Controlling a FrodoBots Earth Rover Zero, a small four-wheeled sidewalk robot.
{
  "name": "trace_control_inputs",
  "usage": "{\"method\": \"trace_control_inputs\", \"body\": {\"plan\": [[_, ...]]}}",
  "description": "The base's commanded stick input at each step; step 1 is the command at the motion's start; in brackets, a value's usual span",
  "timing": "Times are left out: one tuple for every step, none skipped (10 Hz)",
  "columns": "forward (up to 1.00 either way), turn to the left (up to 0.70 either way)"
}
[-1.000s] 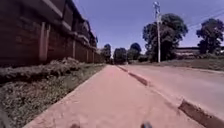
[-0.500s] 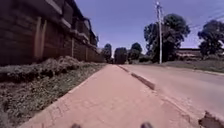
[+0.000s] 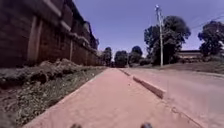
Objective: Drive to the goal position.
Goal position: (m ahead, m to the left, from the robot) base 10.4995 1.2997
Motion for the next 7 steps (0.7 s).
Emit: {"method": "trace_control_inputs", "body": {"plan": [[0.85, 0.00], [0.85, 0.00], [0.85, 0.00], [0.85, 0.00], [0.85, 0.00], [0.85, 0.00], [0.85, 0.00]]}}
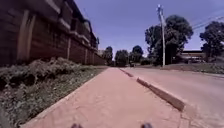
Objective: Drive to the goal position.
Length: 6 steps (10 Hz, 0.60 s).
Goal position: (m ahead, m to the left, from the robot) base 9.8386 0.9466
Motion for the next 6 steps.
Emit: {"method": "trace_control_inputs", "body": {"plan": [[0.85, 0.00], [0.85, 0.00], [0.85, 0.00], [0.85, 0.00], [0.85, 0.00], [0.85, 0.00]]}}
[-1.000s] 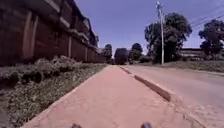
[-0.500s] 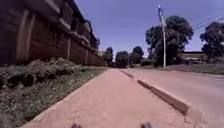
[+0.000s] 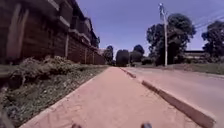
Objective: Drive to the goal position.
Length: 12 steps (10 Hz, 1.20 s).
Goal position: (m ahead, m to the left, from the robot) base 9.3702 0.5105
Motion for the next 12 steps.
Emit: {"method": "trace_control_inputs", "body": {"plan": [[0.85, 0.00], [0.85, 0.00], [0.85, 0.00], [0.85, 0.00], [0.85, 0.00], [0.85, 0.00], [0.85, -0.17], [0.85, -0.30], [0.85, -0.23], [0.85, -0.08], [0.85, 0.00], [0.85, 0.00]]}}
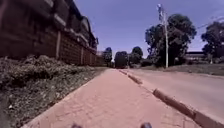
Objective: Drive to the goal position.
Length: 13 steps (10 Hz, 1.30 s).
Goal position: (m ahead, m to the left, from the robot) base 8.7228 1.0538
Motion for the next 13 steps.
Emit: {"method": "trace_control_inputs", "body": {"plan": [[0.85, 0.00], [0.85, 0.00], [0.85, 0.00], [0.85, 0.00], [0.85, 0.00], [0.85, 0.00], [0.85, 0.00], [0.85, 0.00], [0.85, 0.00], [0.85, -0.34], [0.85, -0.34], [0.85, -0.21], [0.85, -0.06]]}}
